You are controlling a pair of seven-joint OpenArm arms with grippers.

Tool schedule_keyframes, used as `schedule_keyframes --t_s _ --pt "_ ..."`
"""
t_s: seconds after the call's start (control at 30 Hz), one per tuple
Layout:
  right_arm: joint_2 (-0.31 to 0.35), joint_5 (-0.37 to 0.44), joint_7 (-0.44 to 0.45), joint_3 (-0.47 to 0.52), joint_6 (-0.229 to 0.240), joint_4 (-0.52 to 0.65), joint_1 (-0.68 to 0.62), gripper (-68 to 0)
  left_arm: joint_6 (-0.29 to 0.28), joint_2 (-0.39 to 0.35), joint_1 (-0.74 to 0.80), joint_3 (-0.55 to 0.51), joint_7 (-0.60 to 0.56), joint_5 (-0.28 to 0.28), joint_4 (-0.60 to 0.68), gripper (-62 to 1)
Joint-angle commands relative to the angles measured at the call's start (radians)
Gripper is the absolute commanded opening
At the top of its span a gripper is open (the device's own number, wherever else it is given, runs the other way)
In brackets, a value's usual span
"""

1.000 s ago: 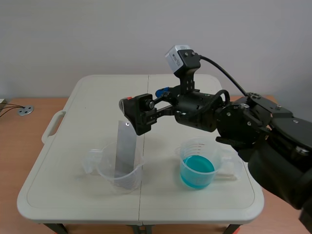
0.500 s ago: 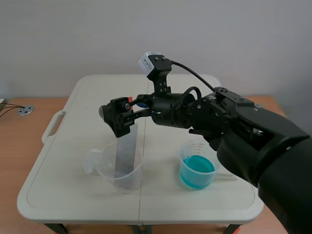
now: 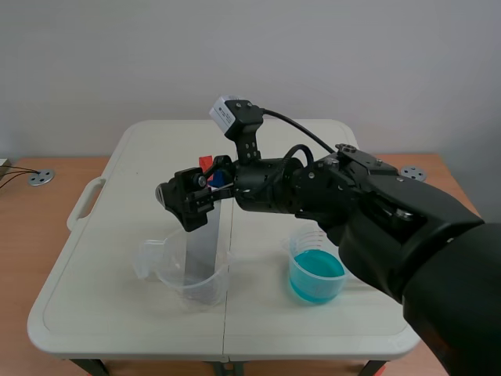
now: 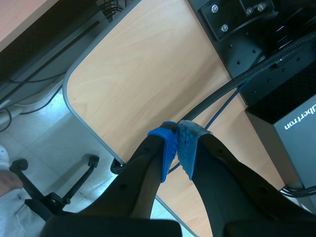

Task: Hold the metal plate by the orange handle, dip it into the blue solution, take it out and point at it, then put the plate back in the beaker on the left.
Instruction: 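Lift the metal plate out of the left beaker, then move the plate over the blue solution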

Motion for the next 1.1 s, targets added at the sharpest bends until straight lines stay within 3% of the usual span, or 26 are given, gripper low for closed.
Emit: schedule_keyframes --t_s 0.0,0.7,0.83,0.9,1.0,1.07 --pt "-0.006 0.027 0.014 0.001 0.005 0.018 0.026 -18.5 -0.003 0.005 0.000 -0.001 -0.006 -0.003 0.013 -57.9" --pt "-0.006 0.027 0.114 0.001 0.005 0.018 0.026 -55.9 -0.003 0.005 0.000 -0.001 -0.005 -0.003 0.013 -57.9" --pt "-0.006 0.026 0.113 0.001 0.005 0.018 0.026 -65.9 -0.003 0.005 0.000 -0.001 -0.005 -0.003 0.013 -57.9" --pt "-0.006 0.026 0.113 0.001 0.005 0.018 0.026 -66.4 -0.003 0.005 0.000 -0.001 -0.005 -0.003 0.013 -57.9" --pt "-0.006 0.026 0.113 0.001 0.038 0.018 0.026 -66.4 -0.003 0.005 0.000 -0.001 -0.005 -0.003 0.013 -57.9" --pt "-0.006 0.026 0.113 0.001 0.086 0.018 0.026 -66.4 -0.003 0.005 0.000 -0.001 -0.005 -0.003 0.013 -58.0"
